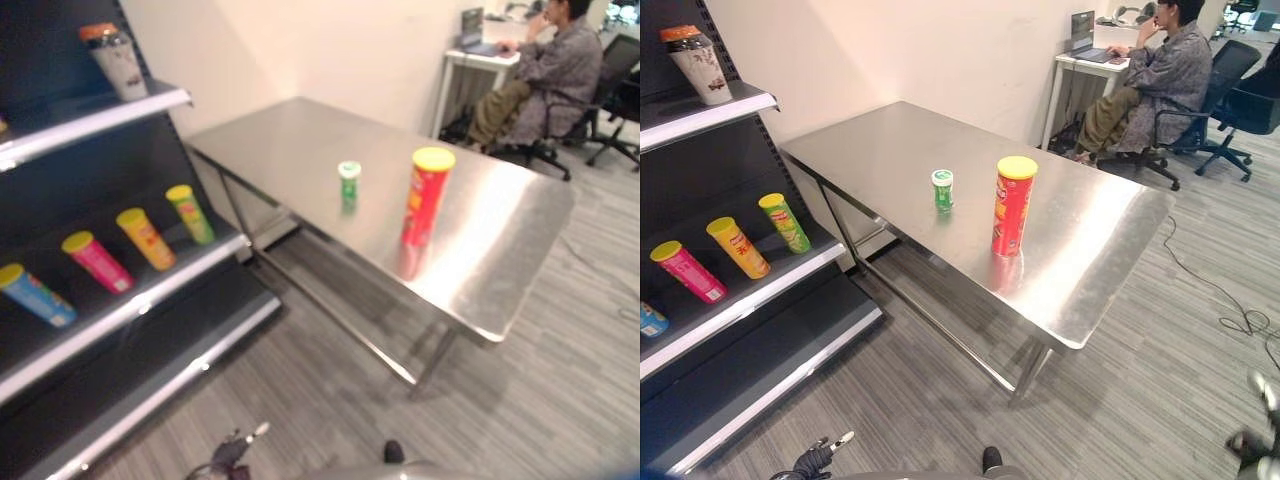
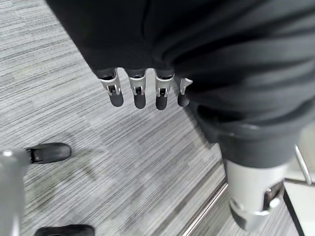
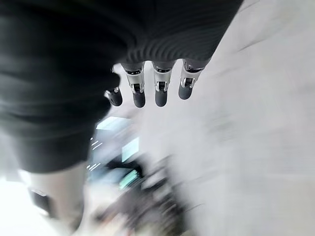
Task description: Put the goods on the table back onto the shelves and tidy them up.
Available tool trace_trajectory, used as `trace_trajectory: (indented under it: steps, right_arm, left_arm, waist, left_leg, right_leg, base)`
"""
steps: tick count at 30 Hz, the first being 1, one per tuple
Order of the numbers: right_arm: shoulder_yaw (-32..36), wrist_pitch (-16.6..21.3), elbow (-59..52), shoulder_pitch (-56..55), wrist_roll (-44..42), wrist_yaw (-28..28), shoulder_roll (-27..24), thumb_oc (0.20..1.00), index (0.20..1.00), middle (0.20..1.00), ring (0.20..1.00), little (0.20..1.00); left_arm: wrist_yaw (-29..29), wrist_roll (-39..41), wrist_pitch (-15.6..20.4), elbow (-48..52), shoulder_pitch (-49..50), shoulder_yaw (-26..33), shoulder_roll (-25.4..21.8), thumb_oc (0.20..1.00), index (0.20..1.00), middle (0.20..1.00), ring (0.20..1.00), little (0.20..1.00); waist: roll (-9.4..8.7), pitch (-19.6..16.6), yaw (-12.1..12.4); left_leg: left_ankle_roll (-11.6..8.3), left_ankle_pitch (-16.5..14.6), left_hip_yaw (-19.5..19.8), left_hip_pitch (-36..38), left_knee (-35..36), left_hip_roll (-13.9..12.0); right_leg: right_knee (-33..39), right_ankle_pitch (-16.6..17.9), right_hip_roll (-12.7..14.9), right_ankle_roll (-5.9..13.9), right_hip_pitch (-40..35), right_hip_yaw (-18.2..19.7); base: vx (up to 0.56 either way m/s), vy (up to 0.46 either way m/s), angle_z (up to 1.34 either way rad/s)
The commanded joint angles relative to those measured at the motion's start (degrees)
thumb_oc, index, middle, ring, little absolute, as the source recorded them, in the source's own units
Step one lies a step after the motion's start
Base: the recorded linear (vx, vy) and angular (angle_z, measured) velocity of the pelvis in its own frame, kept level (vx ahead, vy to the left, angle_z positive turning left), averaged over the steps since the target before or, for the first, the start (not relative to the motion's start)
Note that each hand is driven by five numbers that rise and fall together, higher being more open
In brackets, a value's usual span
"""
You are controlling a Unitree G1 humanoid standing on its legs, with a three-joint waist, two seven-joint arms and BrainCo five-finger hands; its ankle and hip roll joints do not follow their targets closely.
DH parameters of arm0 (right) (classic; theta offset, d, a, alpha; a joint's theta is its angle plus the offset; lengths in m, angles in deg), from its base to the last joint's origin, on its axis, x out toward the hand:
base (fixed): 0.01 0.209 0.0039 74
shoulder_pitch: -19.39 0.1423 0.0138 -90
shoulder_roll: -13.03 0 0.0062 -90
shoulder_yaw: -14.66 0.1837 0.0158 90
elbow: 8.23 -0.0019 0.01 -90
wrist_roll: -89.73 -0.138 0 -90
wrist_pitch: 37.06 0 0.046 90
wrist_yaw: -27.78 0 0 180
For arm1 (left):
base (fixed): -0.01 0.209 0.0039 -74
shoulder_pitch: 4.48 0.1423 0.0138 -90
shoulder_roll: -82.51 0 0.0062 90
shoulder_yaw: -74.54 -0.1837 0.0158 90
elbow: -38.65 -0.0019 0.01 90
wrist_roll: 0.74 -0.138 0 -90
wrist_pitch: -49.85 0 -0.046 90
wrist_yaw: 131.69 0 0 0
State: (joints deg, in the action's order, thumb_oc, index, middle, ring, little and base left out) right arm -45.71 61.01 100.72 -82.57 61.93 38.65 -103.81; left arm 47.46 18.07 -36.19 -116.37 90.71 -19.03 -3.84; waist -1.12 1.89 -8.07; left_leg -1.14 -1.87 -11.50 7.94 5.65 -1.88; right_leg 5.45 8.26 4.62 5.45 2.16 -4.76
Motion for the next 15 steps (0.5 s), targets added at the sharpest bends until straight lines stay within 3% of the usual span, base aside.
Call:
trace_trajectory:
  steps: [1, 5, 15]
  right_arm:
    - [0.8, 4.4, 0.5, 7.0, 3.0, -2.6, -1.9, 1.000, 1.000, 1.000, 1.000, 1.000]
    - [-2.0, 4.7, -9.8, 9.7, 2.2, -9.6, -6.8, 1.000, 1.000, 1.000, 1.000, 1.000]
    - [-9.2, 4.0, -11.3, 15.6, -1.6, -17.6, -11.7, 1.000, 1.000, 1.000, 1.000, 1.000]
  left_arm:
    - [-1.0, -2.1, 1.6, -0.9, -3.6, 0.9, -1.5, 1.000, 1.000, 1.000, 1.000, 1.000]
    - [-2.5, -2.2, 2.2, 0.6, -2.2, 0.9, -2.0, 1.000, 1.000, 1.000, 1.000, 1.000]
    - [-4.0, -1.6, 2.5, 1.0, -0.1, 0.4, -1.8, 1.000, 1.000, 1.000, 1.000, 1.000]
  waist:
    - [-0.01, 2.7, 2.0]
    - [-0.54, 2.4, 3.3]
    - [-1.37, 1.7, 5.6]
  left_leg:
    - [-2.38, -2.9, 1.7, -0.2, -0.6, -1.0]
    - [-2.69, -2.7, 2.0, 0.0, -0.6, -1.2]
    - [-3.25, -2.2, 2.9, -0.1, -0.6, -1.7]
  right_leg:
    - [-1.0, -4.1, 3.7, 5.45, -3.5, -1.2]
    - [-1.0, -4.4, 3.9, 5.40, -4.1, -2.2]
    - [-0.7, -4.9, 3.9, 5.07, -5.1, -3.8]
  base:
    - [0.00, 0.001, 0.06]
    - [0.00, -0.009, 0.07]
    - [0.00, -0.018, 0.08]
